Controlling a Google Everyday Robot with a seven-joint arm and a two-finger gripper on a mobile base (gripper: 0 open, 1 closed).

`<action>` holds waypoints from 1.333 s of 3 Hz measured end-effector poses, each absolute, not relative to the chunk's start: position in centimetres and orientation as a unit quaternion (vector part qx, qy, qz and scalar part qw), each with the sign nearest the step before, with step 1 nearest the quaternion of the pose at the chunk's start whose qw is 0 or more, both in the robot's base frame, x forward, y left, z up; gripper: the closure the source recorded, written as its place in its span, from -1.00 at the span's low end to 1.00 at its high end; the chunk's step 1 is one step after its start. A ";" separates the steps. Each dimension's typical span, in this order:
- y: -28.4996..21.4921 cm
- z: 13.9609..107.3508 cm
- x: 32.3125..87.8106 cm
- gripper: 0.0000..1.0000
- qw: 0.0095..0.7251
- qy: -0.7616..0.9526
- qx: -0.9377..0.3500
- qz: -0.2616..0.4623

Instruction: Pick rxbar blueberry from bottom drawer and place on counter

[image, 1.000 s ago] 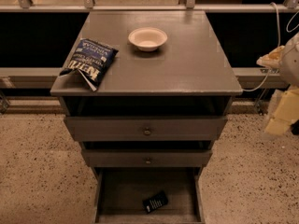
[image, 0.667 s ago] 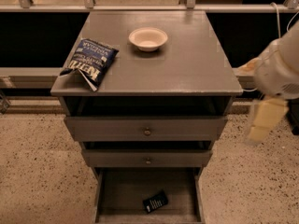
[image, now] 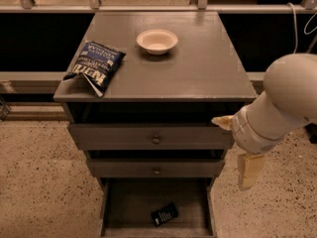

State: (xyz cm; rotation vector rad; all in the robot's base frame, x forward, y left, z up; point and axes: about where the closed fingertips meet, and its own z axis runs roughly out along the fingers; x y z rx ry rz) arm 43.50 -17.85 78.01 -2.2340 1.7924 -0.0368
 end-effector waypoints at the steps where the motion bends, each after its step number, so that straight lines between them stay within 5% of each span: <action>1: -17.3 77.2 43.7 -1.00 0.135 0.599 -0.789 -0.016; 4: -15.5 70.4 39.5 -1.00 0.051 0.389 -0.920 -0.003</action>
Offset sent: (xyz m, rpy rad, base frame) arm -0.0304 0.0324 -0.1274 -0.2187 0.1274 0.5483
